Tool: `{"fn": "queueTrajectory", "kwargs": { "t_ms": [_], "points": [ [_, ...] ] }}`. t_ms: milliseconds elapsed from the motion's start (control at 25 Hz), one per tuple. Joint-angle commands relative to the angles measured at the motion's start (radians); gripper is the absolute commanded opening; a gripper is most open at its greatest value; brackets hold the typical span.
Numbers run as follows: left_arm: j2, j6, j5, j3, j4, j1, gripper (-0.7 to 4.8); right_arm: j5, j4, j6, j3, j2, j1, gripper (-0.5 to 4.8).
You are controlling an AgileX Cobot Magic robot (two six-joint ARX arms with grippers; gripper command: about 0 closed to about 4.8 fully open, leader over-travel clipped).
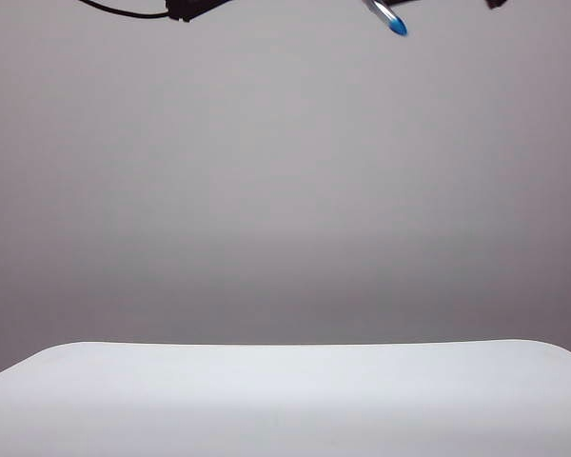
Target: Pick up the pen and remove the cap.
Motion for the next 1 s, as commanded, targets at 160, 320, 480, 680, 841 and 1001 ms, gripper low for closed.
{"fn": "queueTrajectory", "kwargs": {
  "t_ms": [160, 320, 480, 680, 841, 1001],
  "points": [
    [0.018, -0.112, -0.022, 0.004, 0.164, 0.001, 3.50, -0.123, 0.072, -0.001, 0.005, -0.006, 0.053, 0.08],
    [0.067, -0.275, 0.026, 0.004, 0.294, 0.001, 3.50, -0.121, 0.183, -0.009, 0.005, 0.004, 0.100, -0.01],
    [0.090, -0.377, 0.059, 0.004, 0.376, -0.001, 3.50, -0.111, 0.226, -0.009, 0.005, 0.024, 0.108, -0.01],
    [0.089, -0.496, 0.060, 0.004, 0.515, -0.001, 3.50, -0.040, 0.222, -0.053, 0.000, 0.072, 0.109, -0.01],
    [0.090, -0.500, 0.052, 0.004, 0.512, -0.001, 3.50, -0.043, 0.226, -0.053, 0.000, 0.081, 0.109, -0.01],
    [0.096, -0.500, -0.003, 0.004, 0.489, -0.001, 3.50, -0.044, 0.235, -0.052, 0.001, 0.081, 0.110, -0.01]
  ]
}}
